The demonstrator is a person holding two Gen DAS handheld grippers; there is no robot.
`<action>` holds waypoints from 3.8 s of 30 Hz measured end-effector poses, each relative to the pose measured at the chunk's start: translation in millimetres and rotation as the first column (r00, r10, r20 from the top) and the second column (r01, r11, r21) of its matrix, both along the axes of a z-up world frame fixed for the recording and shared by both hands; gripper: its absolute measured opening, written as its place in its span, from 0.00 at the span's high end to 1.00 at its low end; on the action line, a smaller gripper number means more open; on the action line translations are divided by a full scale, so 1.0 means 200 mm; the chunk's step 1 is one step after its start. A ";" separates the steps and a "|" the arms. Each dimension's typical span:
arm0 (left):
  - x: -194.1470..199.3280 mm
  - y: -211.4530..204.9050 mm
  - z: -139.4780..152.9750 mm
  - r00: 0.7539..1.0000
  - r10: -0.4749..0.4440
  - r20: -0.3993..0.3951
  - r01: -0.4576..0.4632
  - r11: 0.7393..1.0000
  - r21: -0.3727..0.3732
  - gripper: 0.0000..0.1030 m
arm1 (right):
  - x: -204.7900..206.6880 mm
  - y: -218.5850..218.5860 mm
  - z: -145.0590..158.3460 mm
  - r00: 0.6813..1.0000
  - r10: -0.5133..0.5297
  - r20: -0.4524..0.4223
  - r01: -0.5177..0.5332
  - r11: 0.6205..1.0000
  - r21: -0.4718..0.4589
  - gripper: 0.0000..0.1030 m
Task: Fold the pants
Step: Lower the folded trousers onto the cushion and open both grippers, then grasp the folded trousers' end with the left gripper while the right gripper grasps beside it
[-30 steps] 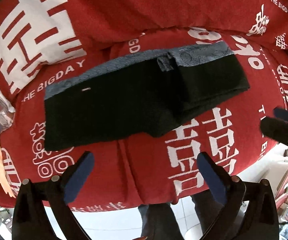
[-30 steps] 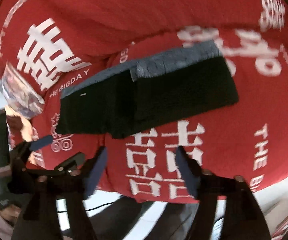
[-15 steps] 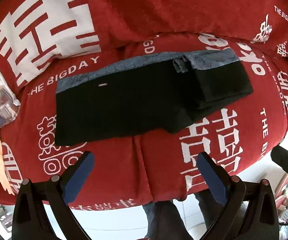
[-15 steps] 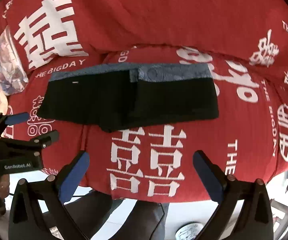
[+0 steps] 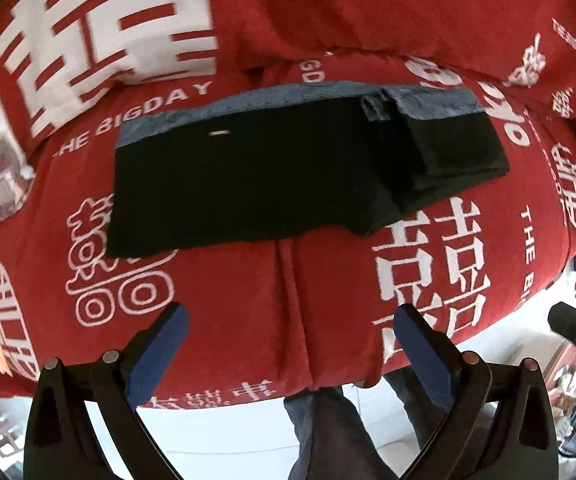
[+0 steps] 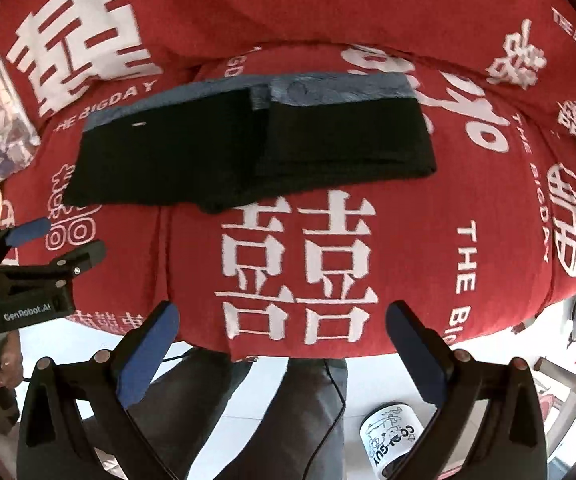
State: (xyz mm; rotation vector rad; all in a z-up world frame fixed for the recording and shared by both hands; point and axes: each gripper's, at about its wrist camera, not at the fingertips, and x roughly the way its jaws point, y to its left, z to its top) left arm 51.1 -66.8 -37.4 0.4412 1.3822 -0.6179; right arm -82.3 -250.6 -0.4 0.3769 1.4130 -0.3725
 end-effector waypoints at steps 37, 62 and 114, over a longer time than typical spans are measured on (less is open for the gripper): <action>0.16 0.30 -0.39 0.929 0.360 -0.084 -0.350 0.930 0.112 0.00 | 0.14 -0.11 -0.37 0.990 0.060 -0.130 -0.043 0.990 0.132 0.00; 0.51 0.33 -0.61 0.873 0.486 -0.048 -0.487 0.873 -0.010 0.00 | 0.69 -0.26 -0.80 0.998 0.010 0.068 -0.016 0.996 0.086 0.01; 0.59 0.53 -0.81 0.727 0.562 -0.395 -0.686 0.571 -0.450 0.00 | 0.65 -0.12 -0.85 0.976 0.218 0.025 -0.218 0.976 -0.005 0.00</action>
